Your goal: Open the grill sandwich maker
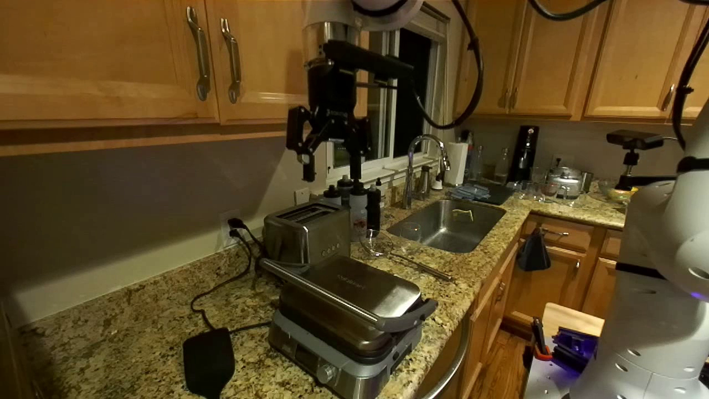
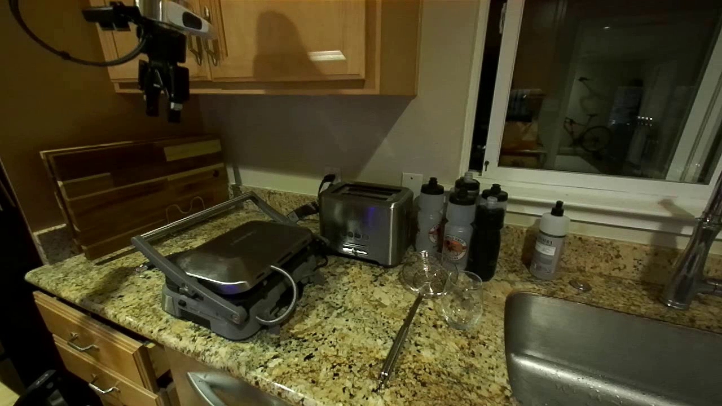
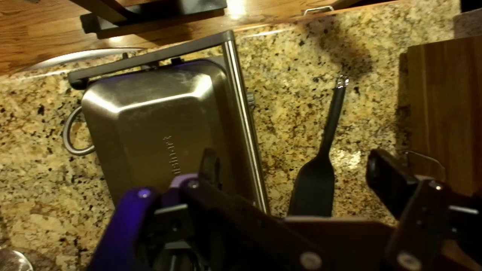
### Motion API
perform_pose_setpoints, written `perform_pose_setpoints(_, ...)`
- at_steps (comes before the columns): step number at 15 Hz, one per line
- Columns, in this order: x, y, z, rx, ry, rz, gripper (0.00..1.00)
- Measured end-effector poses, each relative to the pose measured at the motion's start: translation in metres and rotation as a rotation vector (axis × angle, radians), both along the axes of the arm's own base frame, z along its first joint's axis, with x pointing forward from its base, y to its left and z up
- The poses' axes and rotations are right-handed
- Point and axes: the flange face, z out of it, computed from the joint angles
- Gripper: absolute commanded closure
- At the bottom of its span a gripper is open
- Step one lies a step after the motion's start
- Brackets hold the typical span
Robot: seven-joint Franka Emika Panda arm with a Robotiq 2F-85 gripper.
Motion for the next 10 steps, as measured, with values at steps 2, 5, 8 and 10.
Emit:
perform_pose_setpoints(2, 0.011, 0.001, -0.021, -0.072, -0.006, 0.017, 0.0)
perform_pose_setpoints(5, 0.026, 0.01, -0.057, -0.129, -0.018, 0.043, 0.0)
perform_pose_setpoints(8, 0.036, 0.025, -0.091, -0.139, -0.043, 0.05, 0.0)
perform_pose_setpoints(10, 0.038, 0.032, -0.106, -0.136, -0.049, 0.046, 0.0)
